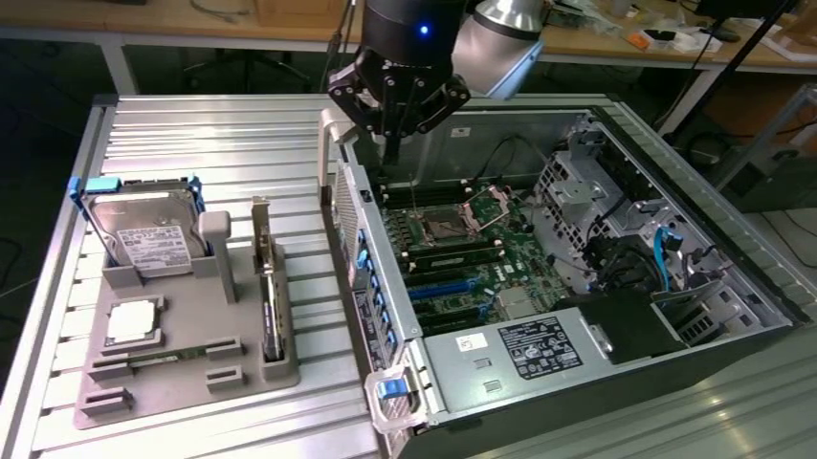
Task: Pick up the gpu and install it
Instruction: 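Reach for the gpu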
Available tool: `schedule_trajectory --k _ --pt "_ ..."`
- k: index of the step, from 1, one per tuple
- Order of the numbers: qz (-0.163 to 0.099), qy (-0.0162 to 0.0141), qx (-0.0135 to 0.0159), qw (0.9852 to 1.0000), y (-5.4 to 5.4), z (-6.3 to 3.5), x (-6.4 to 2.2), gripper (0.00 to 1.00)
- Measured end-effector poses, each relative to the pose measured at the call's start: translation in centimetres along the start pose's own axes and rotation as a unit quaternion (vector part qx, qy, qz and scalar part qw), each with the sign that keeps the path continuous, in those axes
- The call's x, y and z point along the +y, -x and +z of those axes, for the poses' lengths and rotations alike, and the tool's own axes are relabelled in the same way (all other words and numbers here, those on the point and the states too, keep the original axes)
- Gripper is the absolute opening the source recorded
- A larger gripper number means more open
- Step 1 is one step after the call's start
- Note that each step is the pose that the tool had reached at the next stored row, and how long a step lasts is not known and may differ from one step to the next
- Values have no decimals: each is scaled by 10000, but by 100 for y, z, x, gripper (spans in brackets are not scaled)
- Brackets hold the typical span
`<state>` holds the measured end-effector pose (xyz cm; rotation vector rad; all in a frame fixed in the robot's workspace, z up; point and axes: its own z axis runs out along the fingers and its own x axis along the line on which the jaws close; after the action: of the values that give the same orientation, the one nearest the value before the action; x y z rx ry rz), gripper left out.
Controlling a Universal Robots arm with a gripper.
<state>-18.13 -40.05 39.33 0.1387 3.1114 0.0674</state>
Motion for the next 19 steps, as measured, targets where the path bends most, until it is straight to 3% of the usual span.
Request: schedule_trajectory --k 19 --pt "0 0 0 10000 -180 -5 -16 11"
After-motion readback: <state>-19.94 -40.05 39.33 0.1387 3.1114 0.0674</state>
